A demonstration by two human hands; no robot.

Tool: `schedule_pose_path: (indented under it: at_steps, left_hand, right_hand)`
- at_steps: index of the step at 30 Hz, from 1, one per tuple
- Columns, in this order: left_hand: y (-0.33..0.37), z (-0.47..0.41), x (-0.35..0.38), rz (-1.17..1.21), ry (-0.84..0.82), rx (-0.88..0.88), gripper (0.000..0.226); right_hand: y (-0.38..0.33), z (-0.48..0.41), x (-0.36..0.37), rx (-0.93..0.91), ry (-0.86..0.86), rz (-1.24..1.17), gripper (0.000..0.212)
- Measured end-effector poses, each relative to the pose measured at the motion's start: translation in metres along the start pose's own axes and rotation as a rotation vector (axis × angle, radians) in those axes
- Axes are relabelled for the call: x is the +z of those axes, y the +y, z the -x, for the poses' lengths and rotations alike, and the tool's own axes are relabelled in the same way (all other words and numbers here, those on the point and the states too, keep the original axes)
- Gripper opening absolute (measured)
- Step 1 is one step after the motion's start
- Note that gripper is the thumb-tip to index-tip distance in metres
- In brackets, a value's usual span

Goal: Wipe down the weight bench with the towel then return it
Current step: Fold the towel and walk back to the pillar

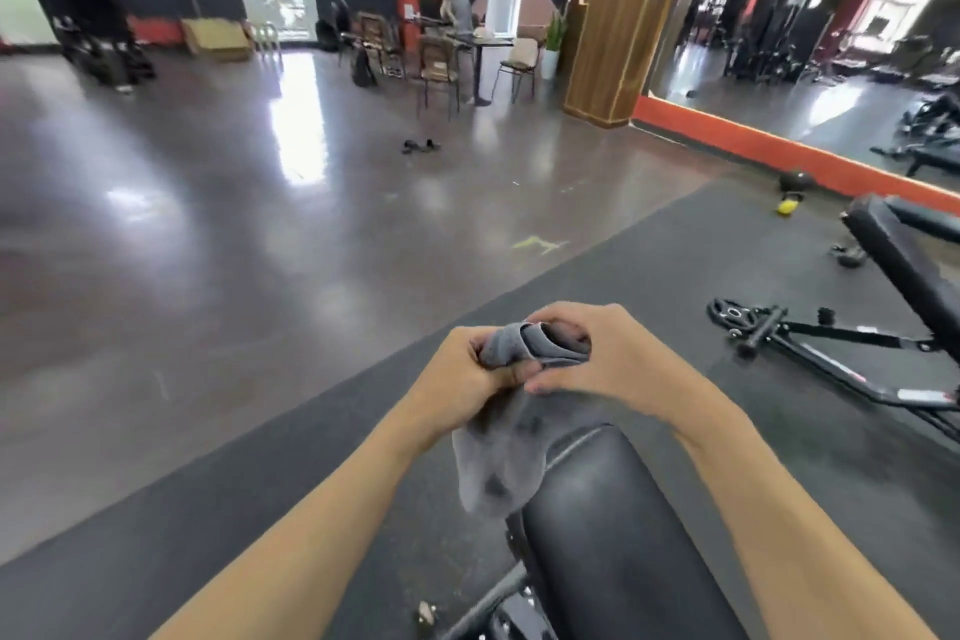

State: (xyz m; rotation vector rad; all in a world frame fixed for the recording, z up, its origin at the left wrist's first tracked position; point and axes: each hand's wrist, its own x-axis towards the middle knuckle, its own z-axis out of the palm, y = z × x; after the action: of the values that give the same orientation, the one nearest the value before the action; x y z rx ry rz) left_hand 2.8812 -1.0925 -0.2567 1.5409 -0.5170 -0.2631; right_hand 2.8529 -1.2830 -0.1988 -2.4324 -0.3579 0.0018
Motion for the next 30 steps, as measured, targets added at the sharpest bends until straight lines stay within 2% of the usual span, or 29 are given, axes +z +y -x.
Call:
schedule_pose_path:
  at_steps: [5,8,11,15,19,23,26,30]
  left_hand:
    - [-0.011,0.041,-0.116,0.099,0.213,0.06,0.02]
    - [-0.036,0.071,-0.195,0.205,0.295,-0.019,0.036]
    - [-0.07,0.101,-0.283,0.213,0.368,-0.133,0.048]
    - [-0.089,0.14,-0.395,0.203,0.432,-0.225,0.019]
    - [-0.081,0.171,-0.503,0.25,0.553,-0.215,0.03]
    - [-0.05,0.218,-0.595,0.422,0.887,-0.049,0.039]
    - [-0.015,0.272,-0.655,0.396,1.114,0.044,0.049]
    - [0.041,0.34,-0.716,0.186,1.399,0.075,0.017]
  right_hand:
    - [-0.093,-0.094,0.066,-0.155,-0.219,0.112,0.04]
    - [-0.157,-0.151,0.109,-0.247,-0.271,0.117,0.036]
    - [-0.225,-0.218,0.151,-0.335,-0.215,0.129,0.028]
    - [-0.318,-0.306,0.201,-0.44,-0.159,0.025,0.025]
    - [-0.395,-0.374,0.24,-0.511,-0.079,-0.113,0.009]
    - [-0.449,-0.423,0.284,-0.512,-0.025,-0.292,0.005]
    - [-0.486,-0.45,0.334,-0.494,-0.057,-0.384,0.011]
    - [-0.544,-0.474,0.421,-0.455,-0.161,-0.504,0.006]
